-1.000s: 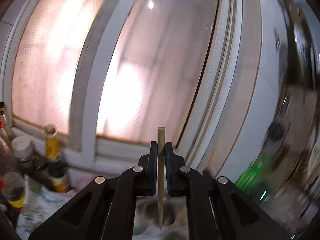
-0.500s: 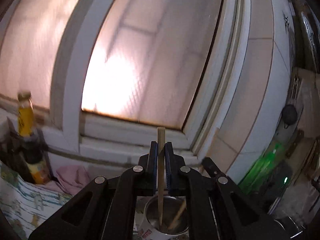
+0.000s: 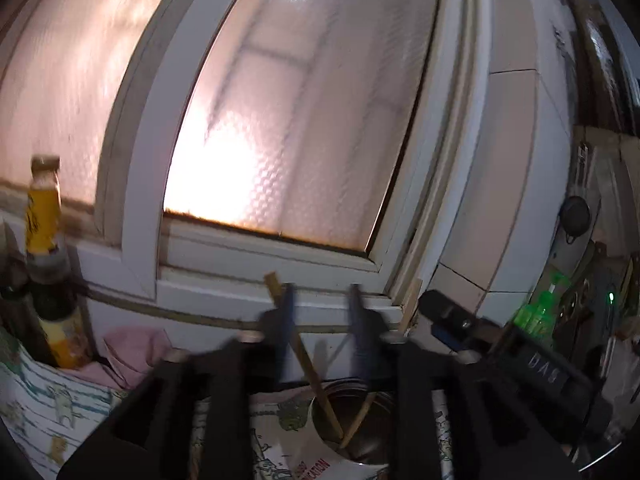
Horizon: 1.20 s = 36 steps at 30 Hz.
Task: Organize utensils
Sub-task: 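Lift the chopstick with the right gripper and drop it into the white cup, then lower the right gripper back to the chopstick pile and grasp another chopstick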
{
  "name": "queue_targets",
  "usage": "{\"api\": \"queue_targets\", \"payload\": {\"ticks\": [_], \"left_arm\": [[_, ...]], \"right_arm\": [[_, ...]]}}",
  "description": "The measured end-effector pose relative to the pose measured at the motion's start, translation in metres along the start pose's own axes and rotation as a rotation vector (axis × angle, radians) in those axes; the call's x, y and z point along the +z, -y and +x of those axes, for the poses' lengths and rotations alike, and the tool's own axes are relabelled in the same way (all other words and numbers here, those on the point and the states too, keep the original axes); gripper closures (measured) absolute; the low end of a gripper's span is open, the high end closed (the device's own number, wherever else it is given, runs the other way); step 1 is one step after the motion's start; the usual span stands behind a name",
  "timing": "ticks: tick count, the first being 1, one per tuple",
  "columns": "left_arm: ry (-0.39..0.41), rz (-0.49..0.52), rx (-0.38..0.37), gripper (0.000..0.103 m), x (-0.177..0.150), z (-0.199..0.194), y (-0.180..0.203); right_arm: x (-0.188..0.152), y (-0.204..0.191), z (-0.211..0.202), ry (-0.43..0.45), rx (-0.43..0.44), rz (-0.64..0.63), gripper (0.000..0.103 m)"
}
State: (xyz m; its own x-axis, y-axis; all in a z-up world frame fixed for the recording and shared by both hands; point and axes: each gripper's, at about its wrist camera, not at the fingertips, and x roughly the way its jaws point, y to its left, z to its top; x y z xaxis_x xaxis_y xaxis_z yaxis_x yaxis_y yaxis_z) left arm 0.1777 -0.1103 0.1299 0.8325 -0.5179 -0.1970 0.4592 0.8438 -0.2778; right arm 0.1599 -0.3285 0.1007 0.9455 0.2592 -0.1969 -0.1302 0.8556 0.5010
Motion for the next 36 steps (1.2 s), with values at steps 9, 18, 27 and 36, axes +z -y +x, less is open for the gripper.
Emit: {"api": "queue_targets", "payload": {"ticks": [9, 18, 27, 36], "left_arm": [[0.082, 0.159, 0.233, 0.031, -0.001, -0.051, 0.009], [0.189, 0.169, 0.285, 0.000, -0.020, -0.105, -0.039], [0.192, 0.174, 0.496, 0.000, -0.020, -0.099, -0.055], [0.175, 0.096, 0.621, 0.000, -0.017, -0.092, -0.084]], "right_arm": [[0.011, -0.002, -0.033, 0.103, -0.040, -0.002, 0.016], [-0.004, -0.031, -0.038, 0.113, -0.024, -0.105, 0.013], [-0.030, -0.058, -0.034, 0.134, -0.038, -0.207, 0.008], [-0.060, -0.081, -0.031, 0.108, 0.011, -0.299, 0.007]]}}
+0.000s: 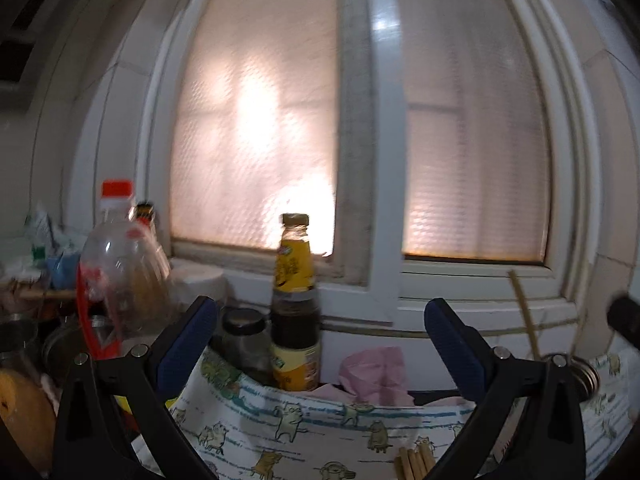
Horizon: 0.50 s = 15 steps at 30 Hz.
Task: Organize utensils
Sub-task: 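Lower the right gripper back to the chopstick pile and grasp another chopstick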
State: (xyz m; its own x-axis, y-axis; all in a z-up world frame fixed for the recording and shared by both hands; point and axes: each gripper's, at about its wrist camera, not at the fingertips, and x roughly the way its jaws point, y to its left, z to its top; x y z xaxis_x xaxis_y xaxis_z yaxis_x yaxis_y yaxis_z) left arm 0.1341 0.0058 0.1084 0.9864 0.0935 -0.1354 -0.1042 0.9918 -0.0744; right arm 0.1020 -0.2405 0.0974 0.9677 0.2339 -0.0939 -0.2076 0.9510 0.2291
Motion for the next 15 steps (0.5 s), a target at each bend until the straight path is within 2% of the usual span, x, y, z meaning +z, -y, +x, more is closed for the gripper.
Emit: {"api": "queue_targets", "payload": {"ticks": [1, 3, 4, 6, 7, 8, 10, 12, 14, 15], "left_arm": [[-0.014, -0.033, 0.009, 0.000, 0.001, 0.003, -0.007], [-0.038, -0.085, 0.010, 0.000, 0.003, 0.008, -0.019], [-0.047, -0.099, 0.010, 0.000, 0.004, 0.009, -0.024], [-0.052, -0.076, 0.017, 0.000, 0.005, 0.011, -0.026], [-0.048, -0.062, 0.028, 0.000, 0.005, 0.011, -0.026], [-0.045, -0.055, 0.039, 0.000, 0.005, 0.010, -0.025], [-0.063, -0.058, 0.035, 0.000, 0.003, 0.015, -0.025], [-0.106, -0.061, 0.010, 0.000, 0.000, 0.023, -0.025], [-0.186, -0.039, -0.016, 0.000, -0.004, 0.037, -0.020], [-0.247, -0.018, -0.033, 0.000, -0.008, 0.047, -0.017]], "right_arm": [[-0.002, -0.002, 0.000, -0.008, 0.018, -0.007, 0.010], [-0.005, -0.007, 0.005, -0.052, 0.083, -0.010, 0.031], [-0.008, -0.009, 0.008, -0.079, 0.105, -0.007, 0.037], [-0.015, -0.014, 0.015, -0.140, 0.159, -0.012, 0.055], [-0.017, -0.017, 0.017, -0.156, 0.173, -0.020, 0.059], [-0.020, -0.020, 0.019, -0.172, 0.181, -0.033, 0.068], [-0.027, -0.027, 0.025, -0.211, 0.190, -0.063, 0.077], [-0.034, -0.031, 0.031, -0.242, 0.187, -0.080, 0.082], [-0.041, -0.034, 0.039, -0.285, 0.193, -0.097, 0.082], [-0.046, -0.037, 0.046, -0.334, 0.201, -0.116, 0.082]]}}
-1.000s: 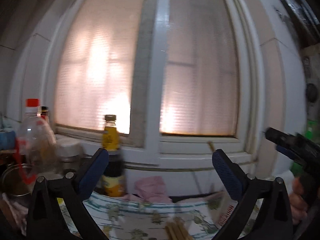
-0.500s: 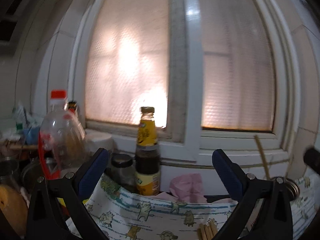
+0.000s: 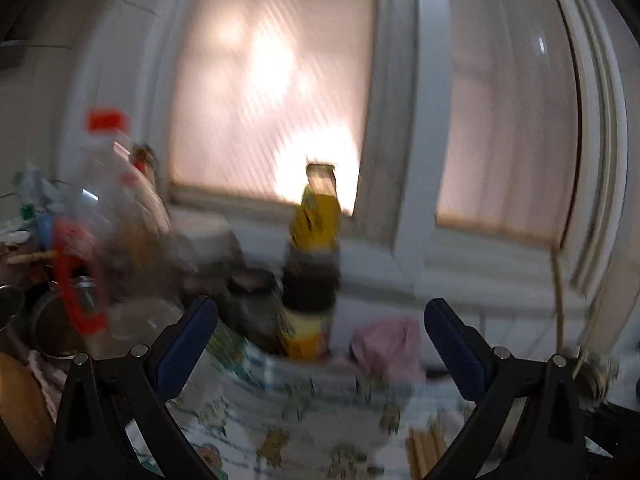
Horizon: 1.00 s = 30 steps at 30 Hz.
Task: Organize utensils
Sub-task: 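Lower the right gripper back to the chopstick pile and grasp another chopstick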
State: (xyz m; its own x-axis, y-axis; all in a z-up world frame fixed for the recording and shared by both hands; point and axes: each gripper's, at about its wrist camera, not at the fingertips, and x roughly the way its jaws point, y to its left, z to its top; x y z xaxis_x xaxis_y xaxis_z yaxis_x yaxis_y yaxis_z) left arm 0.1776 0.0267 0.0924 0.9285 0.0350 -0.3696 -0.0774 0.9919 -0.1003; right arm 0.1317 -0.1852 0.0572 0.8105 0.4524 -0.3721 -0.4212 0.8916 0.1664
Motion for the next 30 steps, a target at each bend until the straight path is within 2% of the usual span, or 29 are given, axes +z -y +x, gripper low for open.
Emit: {"api": "queue_targets", "payload": {"ticks": [4, 7, 9, 14, 16, 19, 24, 26, 27, 28, 30], "left_arm": [[-0.266, 0.073, 0.006, 0.002, -0.018, 0.051, 0.012], [-0.370, 0.067, 0.011, 0.008, -0.032, 0.072, 0.015], [-0.404, 0.067, 0.010, 0.010, -0.038, 0.079, 0.017], [-0.485, 0.044, -0.065, 0.015, -0.048, 0.088, 0.022], [-0.494, 0.067, -0.045, 0.017, -0.052, 0.089, 0.028], [-0.493, 0.110, -0.025, 0.019, -0.056, 0.089, 0.036], [-0.571, 0.052, -0.120, 0.027, -0.063, 0.097, 0.043], [-0.590, 0.036, -0.138, 0.034, -0.065, 0.102, 0.043], [-0.596, 0.033, -0.144, 0.036, -0.066, 0.104, 0.043], [-0.598, 0.033, -0.149, 0.037, -0.068, 0.106, 0.043], [-0.601, 0.043, -0.159, 0.038, -0.069, 0.107, 0.048]], "right_arm": [[-0.014, -0.003, 0.034, -0.171, -0.049, -0.025, 0.082], [-0.027, 0.002, 0.057, -0.292, -0.066, -0.009, 0.083], [-0.036, 0.006, 0.071, -0.367, -0.061, 0.006, 0.084], [-0.048, 0.008, 0.086, -0.451, -0.100, -0.010, 0.085], [-0.051, 0.007, 0.091, -0.473, -0.117, -0.017, 0.085], [-0.050, 0.009, 0.091, -0.469, -0.111, -0.006, 0.085], [-0.045, 0.024, 0.090, -0.489, -0.055, 0.092, 0.088], [-0.045, 0.024, 0.090, -0.491, -0.051, 0.091, 0.089], [-0.044, 0.023, 0.089, -0.491, -0.053, 0.096, 0.091], [-0.043, 0.023, 0.087, -0.487, -0.051, 0.104, 0.099], [-0.038, 0.023, 0.083, -0.471, -0.055, 0.105, 0.102]]}}
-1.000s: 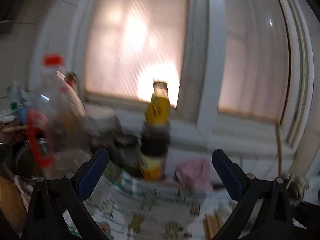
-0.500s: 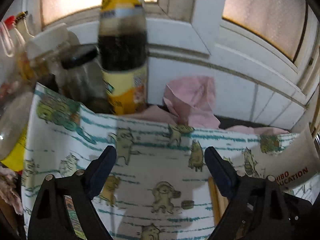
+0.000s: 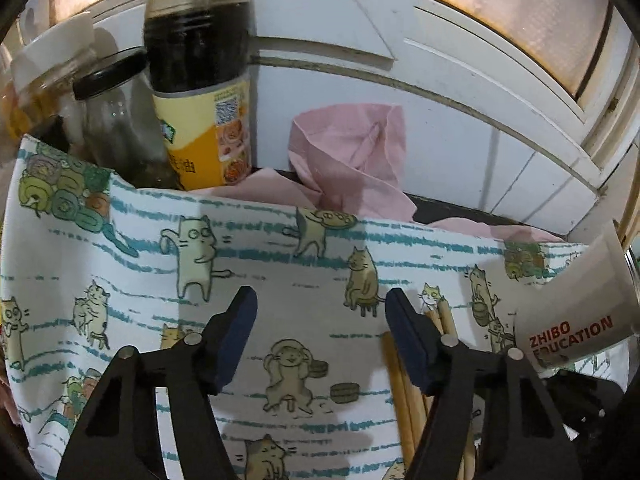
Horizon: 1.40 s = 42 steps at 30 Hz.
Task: Organize utensils
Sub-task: 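Lower the right gripper back to the chopstick pile and grasp another chopstick, then lift the chopstick with the right gripper and drop it into the cup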
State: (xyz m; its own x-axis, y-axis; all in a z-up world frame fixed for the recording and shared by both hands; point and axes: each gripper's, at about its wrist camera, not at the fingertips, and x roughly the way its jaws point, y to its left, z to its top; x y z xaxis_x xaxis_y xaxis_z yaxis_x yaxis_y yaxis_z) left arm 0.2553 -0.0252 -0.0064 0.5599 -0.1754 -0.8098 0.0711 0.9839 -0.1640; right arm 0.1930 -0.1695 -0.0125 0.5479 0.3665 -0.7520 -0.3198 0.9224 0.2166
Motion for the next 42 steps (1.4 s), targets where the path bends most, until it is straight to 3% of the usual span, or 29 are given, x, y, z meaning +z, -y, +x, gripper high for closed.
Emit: {"api": "queue_targets", "payload": {"ticks": [7, 14, 17, 26, 29, 32, 33, 35, 38, 42], "left_arm": [[-0.031, 0.053, -0.018, 0.046, -0.005, 0.014, 0.015], [-0.080, -0.020, -0.133, 0.054, -0.004, 0.022, 0.008], [-0.080, -0.017, -0.137, 0.056, -0.005, 0.017, 0.005], [-0.059, 0.009, -0.147, 0.056, -0.007, 0.011, 0.013], [-0.064, 0.024, -0.156, 0.053, -0.008, 0.007, 0.013], [-0.085, 0.056, -0.126, 0.053, -0.009, 0.008, 0.018], [-0.105, 0.071, -0.097, 0.055, -0.011, 0.013, 0.022], [-0.086, 0.116, -0.046, 0.072, -0.013, 0.011, 0.029], [-0.094, 0.125, -0.088, 0.088, -0.014, 0.008, 0.034], [-0.077, 0.106, -0.080, 0.096, -0.010, 0.003, 0.030]], "right_arm": [[0.002, 0.004, 0.001, -0.019, -0.007, 0.004, 0.100], [0.002, -0.001, 0.003, -0.031, -0.015, -0.007, 0.098], [0.001, -0.003, 0.007, -0.048, -0.042, -0.026, 0.087], [0.000, 0.000, 0.000, -0.026, -0.056, 0.006, 0.096], [0.005, 0.002, -0.013, 0.006, -0.014, 0.014, 0.102], [0.009, 0.006, -0.027, 0.037, -0.012, 0.026, 0.102], [0.010, 0.008, -0.031, 0.045, -0.013, 0.029, 0.102], [0.012, 0.008, -0.032, 0.042, -0.017, 0.030, 0.101], [0.013, 0.006, -0.029, 0.030, -0.042, 0.011, 0.100], [0.011, 0.001, -0.017, -0.006, -0.091, -0.022, 0.097]]}}
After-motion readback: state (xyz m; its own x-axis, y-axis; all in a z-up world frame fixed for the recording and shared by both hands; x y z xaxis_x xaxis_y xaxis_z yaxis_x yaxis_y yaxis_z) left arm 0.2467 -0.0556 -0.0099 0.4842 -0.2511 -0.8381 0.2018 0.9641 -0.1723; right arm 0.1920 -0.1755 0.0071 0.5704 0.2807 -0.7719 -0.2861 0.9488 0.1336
